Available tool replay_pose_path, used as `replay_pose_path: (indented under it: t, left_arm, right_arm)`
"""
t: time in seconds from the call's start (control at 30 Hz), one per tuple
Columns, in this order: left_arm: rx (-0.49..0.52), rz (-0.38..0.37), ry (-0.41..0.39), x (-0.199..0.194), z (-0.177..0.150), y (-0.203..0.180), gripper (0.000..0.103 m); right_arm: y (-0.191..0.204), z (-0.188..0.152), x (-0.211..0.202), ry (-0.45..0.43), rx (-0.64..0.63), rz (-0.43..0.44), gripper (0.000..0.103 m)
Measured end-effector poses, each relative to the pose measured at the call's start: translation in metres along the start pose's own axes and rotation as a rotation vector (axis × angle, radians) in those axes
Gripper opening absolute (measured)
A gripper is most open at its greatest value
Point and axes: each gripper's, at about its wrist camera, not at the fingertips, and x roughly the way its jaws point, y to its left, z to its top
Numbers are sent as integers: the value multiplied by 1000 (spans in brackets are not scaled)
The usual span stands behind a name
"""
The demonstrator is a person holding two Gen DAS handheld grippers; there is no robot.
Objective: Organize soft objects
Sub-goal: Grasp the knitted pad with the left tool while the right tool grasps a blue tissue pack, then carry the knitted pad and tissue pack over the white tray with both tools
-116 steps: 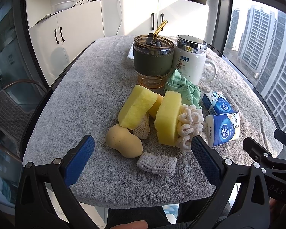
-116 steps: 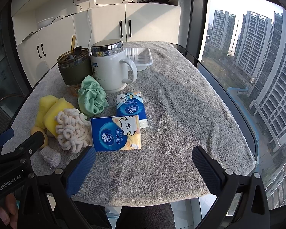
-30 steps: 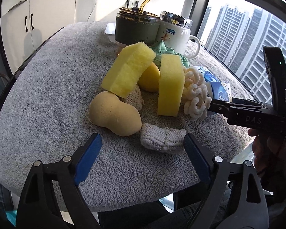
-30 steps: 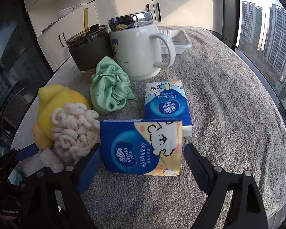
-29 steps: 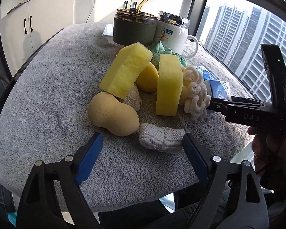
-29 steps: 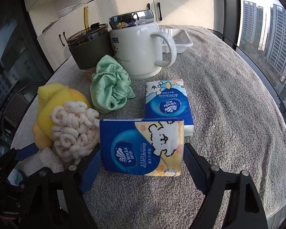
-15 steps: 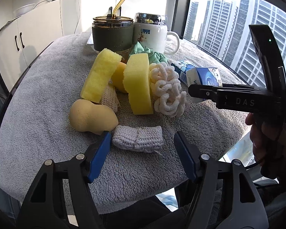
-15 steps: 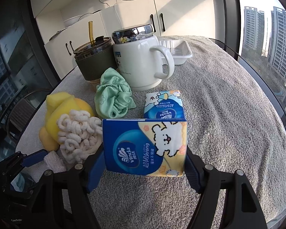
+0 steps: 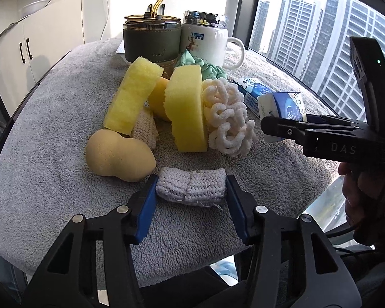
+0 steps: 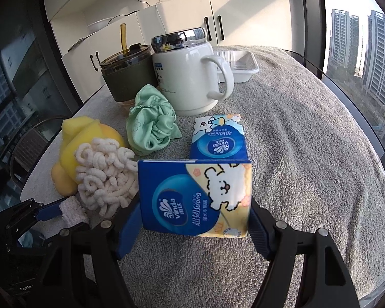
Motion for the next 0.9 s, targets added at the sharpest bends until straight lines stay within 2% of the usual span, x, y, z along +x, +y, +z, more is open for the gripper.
replay_pose_path:
  t: [0.23,0.4,0.9]
  left_arm:
    - [16,-31,3,-12,2,1,48]
    - [18,-19,-9,-24,6,5,48]
    - [-35,-58,-60,-45,24,25,49]
  right_arm:
    - [5,-2,-5,4,-21,-31,75]
    - [4,-2,-8,18,-14,-40,75]
    - [-12,-4,-16,84,3,-63,75]
